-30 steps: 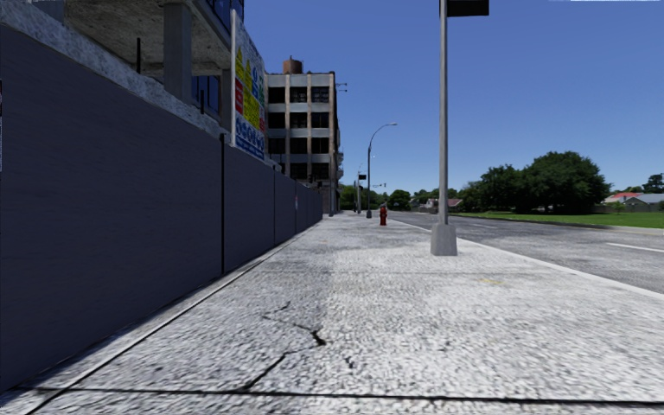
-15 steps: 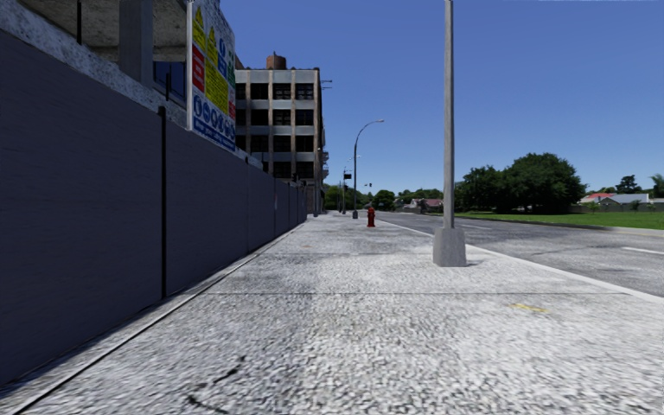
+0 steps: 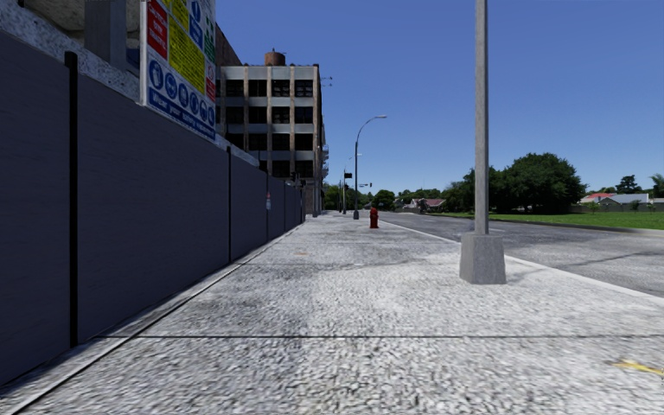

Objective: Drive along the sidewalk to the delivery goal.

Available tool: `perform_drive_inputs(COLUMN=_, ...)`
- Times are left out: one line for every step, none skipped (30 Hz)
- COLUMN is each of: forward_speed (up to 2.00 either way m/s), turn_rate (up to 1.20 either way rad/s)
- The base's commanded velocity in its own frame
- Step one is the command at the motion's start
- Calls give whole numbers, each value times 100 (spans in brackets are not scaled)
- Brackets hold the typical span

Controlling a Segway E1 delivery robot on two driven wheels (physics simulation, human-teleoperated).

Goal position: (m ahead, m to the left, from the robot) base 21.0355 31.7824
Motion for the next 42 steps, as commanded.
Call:
perform_drive_inputs(forward_speed=200, turn_rate=0)
perform_drive_inputs(forward_speed=200, turn_rate=0)
perform_drive_inputs(forward_speed=200, turn_rate=0)
perform_drive_inputs(forward_speed=200, turn_rate=0)
perform_drive_inputs(forward_speed=200, turn_rate=0)
perform_drive_inputs(forward_speed=200, turn_rate=0)
perform_drive_inputs(forward_speed=200, turn_rate=0)
perform_drive_inputs(forward_speed=200, turn_rate=0)
perform_drive_inputs(forward_speed=200, turn_rate=0)
perform_drive_inputs(forward_speed=200, turn_rate=0)
perform_drive_inputs(forward_speed=200, turn_rate=0)
perform_drive_inputs(forward_speed=200, turn_rate=0)
perform_drive_inputs(forward_speed=200, turn_rate=0)
perform_drive_inputs(forward_speed=200, turn_rate=0)
perform_drive_inputs(forward_speed=200, turn_rate=0)
perform_drive_inputs(forward_speed=200, turn_rate=0)
perform_drive_inputs(forward_speed=200, turn_rate=0)
perform_drive_inputs(forward_speed=200, turn_rate=0)
perform_drive_inputs(forward_speed=200, turn_rate=0)
perform_drive_inputs(forward_speed=200, turn_rate=0)
perform_drive_inputs(forward_speed=200, turn_rate=0)
perform_drive_inputs(forward_speed=200, turn_rate=0)
perform_drive_inputs(forward_speed=200, turn_rate=0)
perform_drive_inputs(forward_speed=200, turn_rate=0)
perform_drive_inputs(forward_speed=200, turn_rate=0)
perform_drive_inputs(forward_speed=200, turn_rate=0)
perform_drive_inputs(forward_speed=200, turn_rate=0)
perform_drive_inputs(forward_speed=200, turn_rate=0)
perform_drive_inputs(forward_speed=200, turn_rate=0)
perform_drive_inputs(forward_speed=200, turn_rate=0)
perform_drive_inputs(forward_speed=200, turn_rate=0)
perform_drive_inputs(forward_speed=200, turn_rate=0)
perform_drive_inputs(forward_speed=200, turn_rate=0)
perform_drive_inputs(forward_speed=200, turn_rate=0)
perform_drive_inputs(forward_speed=200, turn_rate=0)
perform_drive_inputs(forward_speed=200, turn_rate=0)
perform_drive_inputs(forward_speed=200, turn_rate=0)
perform_drive_inputs(forward_speed=200, turn_rate=0)
perform_drive_inputs(forward_speed=200, turn_rate=0)
perform_drive_inputs(forward_speed=200, turn_rate=0)
perform_drive_inputs(forward_speed=200, turn_rate=0)
perform_drive_inputs(forward_speed=200, turn_rate=0)
